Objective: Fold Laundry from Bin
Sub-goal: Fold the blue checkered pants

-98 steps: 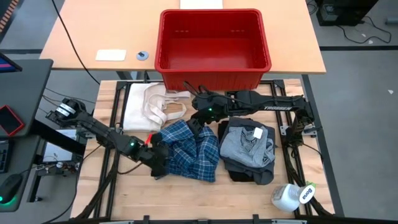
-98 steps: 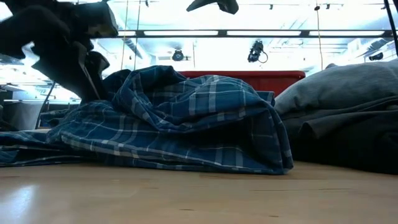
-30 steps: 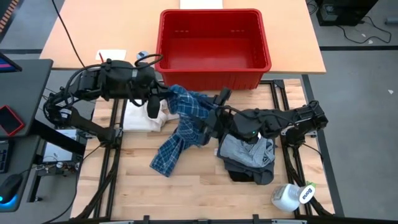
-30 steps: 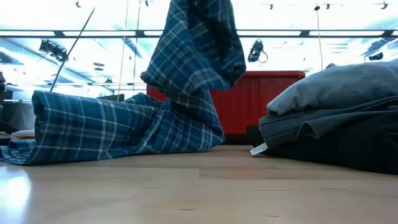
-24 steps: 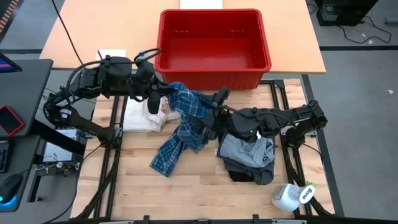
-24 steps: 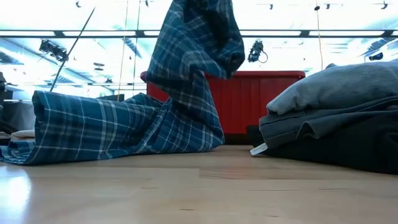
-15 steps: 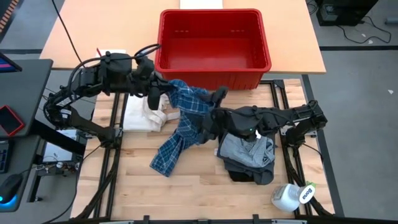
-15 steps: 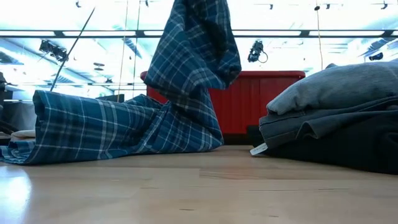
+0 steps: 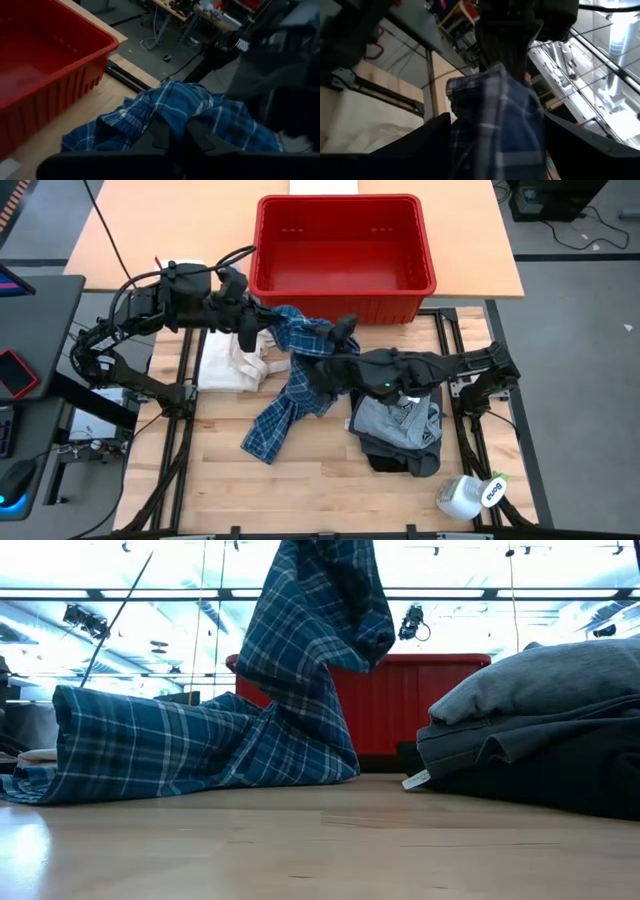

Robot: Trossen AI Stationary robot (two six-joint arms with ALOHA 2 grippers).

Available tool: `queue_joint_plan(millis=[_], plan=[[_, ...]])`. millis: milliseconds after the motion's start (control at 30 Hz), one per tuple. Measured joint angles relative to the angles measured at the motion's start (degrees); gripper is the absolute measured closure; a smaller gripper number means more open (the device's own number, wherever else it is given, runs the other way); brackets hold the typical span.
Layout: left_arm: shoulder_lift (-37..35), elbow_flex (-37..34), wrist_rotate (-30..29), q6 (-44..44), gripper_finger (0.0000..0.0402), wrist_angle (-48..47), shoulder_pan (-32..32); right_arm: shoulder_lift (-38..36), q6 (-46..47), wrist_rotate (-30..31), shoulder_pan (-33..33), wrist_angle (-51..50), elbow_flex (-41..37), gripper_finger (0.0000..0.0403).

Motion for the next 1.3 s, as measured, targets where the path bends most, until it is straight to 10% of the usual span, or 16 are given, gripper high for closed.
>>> queue_joint_plan(millis=[233,667,1300], plan=[[0.0,0.0,4.3,-5.6,0.0369,0.1,-0.1,1.3,1.1,4.7,-1.1,1.3,0.0,0.0124],[0.0,0.0,5.8,-1.5,0.0354,1.4,-0.5,1.4,7.0,7.1,-0.9,1.9,0.0,0.0386],[-4.1,0.0,7.0,17.4,0.0198,16.0,-0.5,-3.4,29.5,1.4,1.6,1.8,0.0,0.0391]])
